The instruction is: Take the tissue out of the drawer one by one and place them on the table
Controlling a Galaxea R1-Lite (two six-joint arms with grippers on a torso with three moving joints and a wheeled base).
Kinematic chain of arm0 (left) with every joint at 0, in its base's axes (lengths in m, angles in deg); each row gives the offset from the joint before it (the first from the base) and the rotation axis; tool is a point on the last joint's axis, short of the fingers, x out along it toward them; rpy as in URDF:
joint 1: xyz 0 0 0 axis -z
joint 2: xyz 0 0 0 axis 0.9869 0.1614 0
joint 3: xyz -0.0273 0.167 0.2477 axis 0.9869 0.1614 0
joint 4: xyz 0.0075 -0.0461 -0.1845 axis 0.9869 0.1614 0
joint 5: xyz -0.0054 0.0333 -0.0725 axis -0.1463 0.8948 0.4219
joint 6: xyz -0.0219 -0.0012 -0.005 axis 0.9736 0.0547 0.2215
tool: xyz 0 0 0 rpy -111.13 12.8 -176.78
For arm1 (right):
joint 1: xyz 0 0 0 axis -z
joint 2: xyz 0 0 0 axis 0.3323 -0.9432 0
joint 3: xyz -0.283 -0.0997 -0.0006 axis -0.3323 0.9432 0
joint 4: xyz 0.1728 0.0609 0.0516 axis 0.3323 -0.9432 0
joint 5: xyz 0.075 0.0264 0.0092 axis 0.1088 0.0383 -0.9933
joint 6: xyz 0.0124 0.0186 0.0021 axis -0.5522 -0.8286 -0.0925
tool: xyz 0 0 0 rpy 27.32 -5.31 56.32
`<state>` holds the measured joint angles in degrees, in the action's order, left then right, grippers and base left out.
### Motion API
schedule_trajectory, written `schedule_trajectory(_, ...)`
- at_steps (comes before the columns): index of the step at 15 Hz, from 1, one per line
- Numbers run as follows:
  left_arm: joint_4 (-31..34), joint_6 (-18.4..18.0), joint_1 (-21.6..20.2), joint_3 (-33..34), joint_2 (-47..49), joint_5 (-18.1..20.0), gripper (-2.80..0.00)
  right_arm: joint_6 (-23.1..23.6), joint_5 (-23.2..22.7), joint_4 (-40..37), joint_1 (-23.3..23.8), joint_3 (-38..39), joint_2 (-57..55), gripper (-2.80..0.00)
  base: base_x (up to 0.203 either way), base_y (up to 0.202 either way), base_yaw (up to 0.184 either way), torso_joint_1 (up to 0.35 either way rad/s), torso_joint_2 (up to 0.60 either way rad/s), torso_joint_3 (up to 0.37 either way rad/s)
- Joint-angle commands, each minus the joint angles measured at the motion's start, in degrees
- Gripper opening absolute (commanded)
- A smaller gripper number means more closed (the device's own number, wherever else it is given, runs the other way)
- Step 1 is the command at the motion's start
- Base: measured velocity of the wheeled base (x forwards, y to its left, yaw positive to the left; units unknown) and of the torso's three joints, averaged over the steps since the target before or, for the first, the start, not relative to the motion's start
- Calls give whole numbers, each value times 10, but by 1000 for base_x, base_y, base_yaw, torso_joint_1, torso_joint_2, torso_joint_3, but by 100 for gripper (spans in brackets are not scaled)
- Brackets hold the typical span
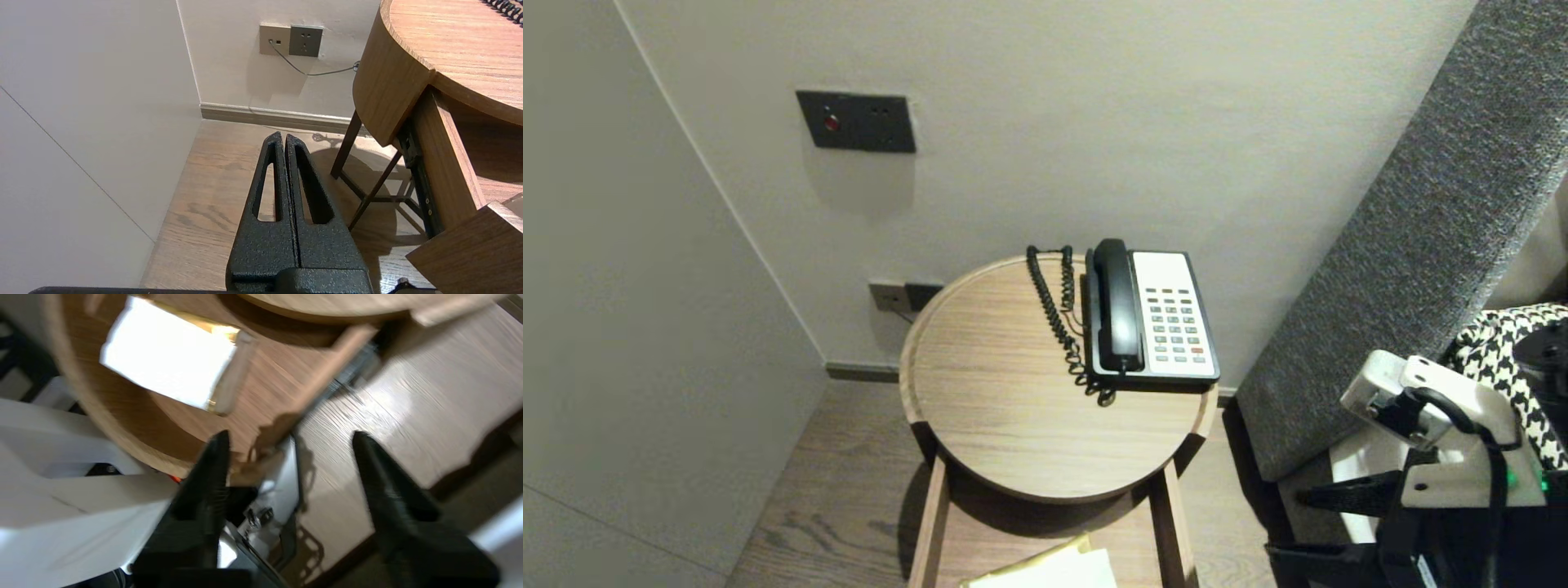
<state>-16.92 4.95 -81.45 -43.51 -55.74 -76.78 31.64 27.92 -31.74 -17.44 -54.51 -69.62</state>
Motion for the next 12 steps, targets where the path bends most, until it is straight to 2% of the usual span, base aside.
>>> schedule_trajectory(1, 0, 0, 0, -1, 0, 0, -280, 2, -5, 3, -36, 0, -37, 0, 0, 0, 0, 0, 0, 0)
schedule_trajectory(4, 0, 0, 0, 0, 0, 0, -280, 1, -13, 4, -64, 6, -72, 0, 0, 0, 0, 0, 0, 0)
schedule_trajectory(8, 0, 0, 0, 0, 0, 0, -280, 3, -67, 6, -88, 5, -104, 0, 0, 0, 0, 0, 0, 0)
schedule_trajectory(12, 0, 0, -1, 0, 0, 0, -280, -1, -69, 60, -94, 2, -149, 0, 0, 0, 0, 0, 0, 0)
